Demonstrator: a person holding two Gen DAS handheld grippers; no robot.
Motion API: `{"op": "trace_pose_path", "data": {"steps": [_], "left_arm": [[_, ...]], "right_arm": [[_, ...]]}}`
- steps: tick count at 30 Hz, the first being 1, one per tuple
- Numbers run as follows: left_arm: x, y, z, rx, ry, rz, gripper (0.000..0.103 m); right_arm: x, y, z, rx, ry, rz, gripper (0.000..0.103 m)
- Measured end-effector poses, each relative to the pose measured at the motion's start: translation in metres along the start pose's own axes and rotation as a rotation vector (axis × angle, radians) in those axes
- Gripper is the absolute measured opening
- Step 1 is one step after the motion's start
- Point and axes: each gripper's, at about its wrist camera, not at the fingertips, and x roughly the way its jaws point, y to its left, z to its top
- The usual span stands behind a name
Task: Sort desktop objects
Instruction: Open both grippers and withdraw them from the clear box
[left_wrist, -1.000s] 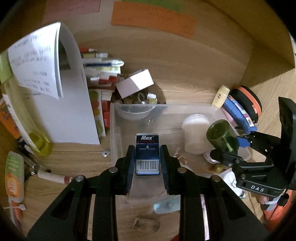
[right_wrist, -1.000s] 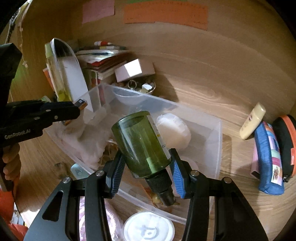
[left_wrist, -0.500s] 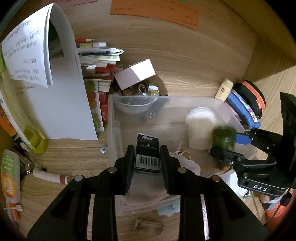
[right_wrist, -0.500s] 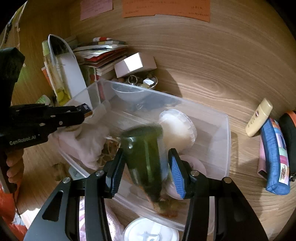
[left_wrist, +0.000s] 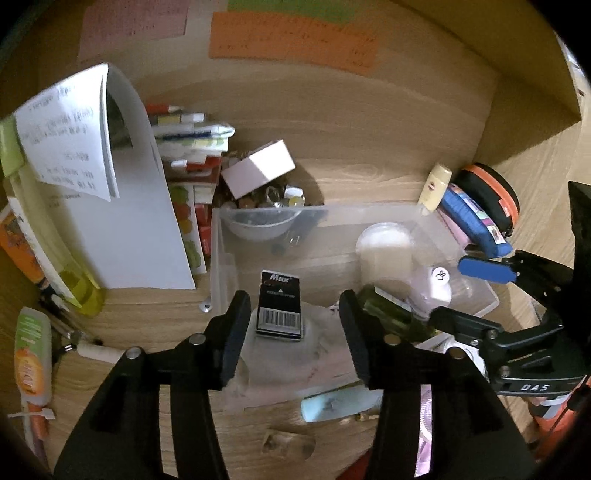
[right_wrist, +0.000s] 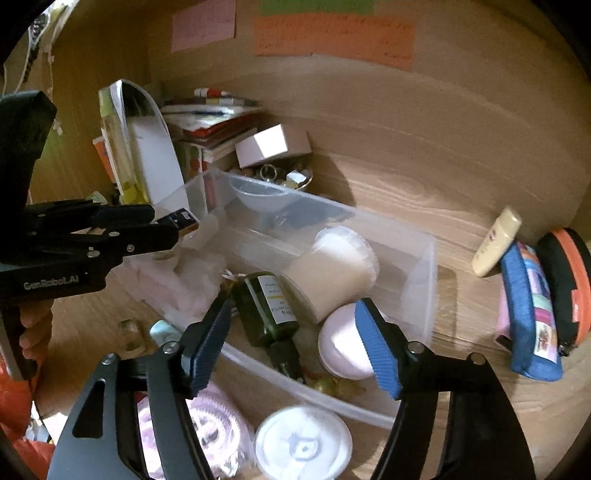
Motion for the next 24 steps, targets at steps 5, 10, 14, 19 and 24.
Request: {"op": "trace_pose_path", "data": {"steps": [5,10,14,19,24], "left_arm": [[-0.017,-0.002,0.000,-0.001,-0.037,0.016,0.061],[-0.034,-0.003,-0.004,0.001,-0.064,0.033,0.068],[-0.045,-0.003,-0.012,0.010,-0.072,0.066,0.070],[-0.057,-0.001,-0.024,0.019,-0.071,0.112,0.073],[-0.068,0.005,-0.039,0.011,-0.062,0.147,0.074]], "right_arm": [[-0.022,-0.002,-0.008,0.017,-0.029,-0.022,0.076],[-0.043,-0.007,-0.022,0.043,-0.040,-0.048,0.076],[-0.053,-0.015,-0.034,0.072,-0.039,-0.065,0.078],[-0.062,-0.025,-0.049,0.113,-0.034,-0.083,0.082],[-0.067,-0.035,-0.065,0.142,-0.022,-0.099,0.082]]}}
